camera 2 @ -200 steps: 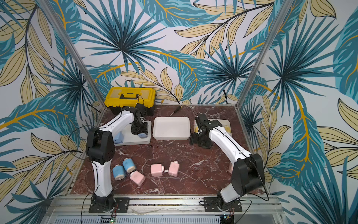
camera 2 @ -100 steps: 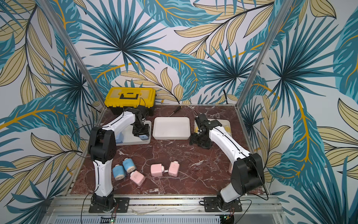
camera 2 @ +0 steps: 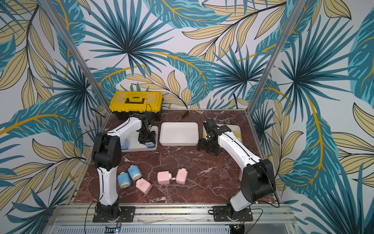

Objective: Place the pencil sharpeners by color into the storage box
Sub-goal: Place the pencil sharpener in the storage box.

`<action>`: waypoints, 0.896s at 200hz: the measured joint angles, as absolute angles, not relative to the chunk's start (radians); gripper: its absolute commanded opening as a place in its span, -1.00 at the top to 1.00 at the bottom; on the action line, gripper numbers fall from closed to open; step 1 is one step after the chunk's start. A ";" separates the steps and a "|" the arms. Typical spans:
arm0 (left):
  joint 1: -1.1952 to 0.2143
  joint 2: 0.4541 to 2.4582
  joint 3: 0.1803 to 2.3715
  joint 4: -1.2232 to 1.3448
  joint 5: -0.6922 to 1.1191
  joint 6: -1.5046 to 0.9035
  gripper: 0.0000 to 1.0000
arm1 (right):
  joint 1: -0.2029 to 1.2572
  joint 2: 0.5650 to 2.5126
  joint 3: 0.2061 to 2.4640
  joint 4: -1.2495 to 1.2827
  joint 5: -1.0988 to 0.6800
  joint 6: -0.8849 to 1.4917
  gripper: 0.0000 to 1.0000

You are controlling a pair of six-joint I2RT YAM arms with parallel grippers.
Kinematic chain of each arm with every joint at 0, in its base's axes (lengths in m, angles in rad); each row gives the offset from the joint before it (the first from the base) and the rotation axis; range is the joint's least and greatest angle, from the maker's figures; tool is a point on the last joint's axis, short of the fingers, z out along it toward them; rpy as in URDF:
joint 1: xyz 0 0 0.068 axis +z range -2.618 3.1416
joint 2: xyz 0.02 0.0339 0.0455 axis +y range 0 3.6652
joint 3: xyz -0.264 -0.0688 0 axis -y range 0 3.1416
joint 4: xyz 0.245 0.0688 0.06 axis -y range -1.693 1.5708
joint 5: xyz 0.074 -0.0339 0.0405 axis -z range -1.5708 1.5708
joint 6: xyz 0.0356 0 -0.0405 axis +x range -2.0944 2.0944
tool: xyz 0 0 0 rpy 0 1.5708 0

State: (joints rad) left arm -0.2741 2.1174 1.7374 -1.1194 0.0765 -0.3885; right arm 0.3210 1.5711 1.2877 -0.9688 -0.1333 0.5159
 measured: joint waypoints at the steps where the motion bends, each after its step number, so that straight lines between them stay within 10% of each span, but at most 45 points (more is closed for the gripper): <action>1: -0.274 2.117 1.737 -1.119 0.076 -0.389 -0.03 | 0.321 1.571 1.288 -0.969 -0.133 0.516 -0.59; 179: -0.274 2.158 1.738 -1.119 0.091 -0.382 -0.47 | 0.321 1.573 1.287 -0.965 -0.144 0.516 -0.59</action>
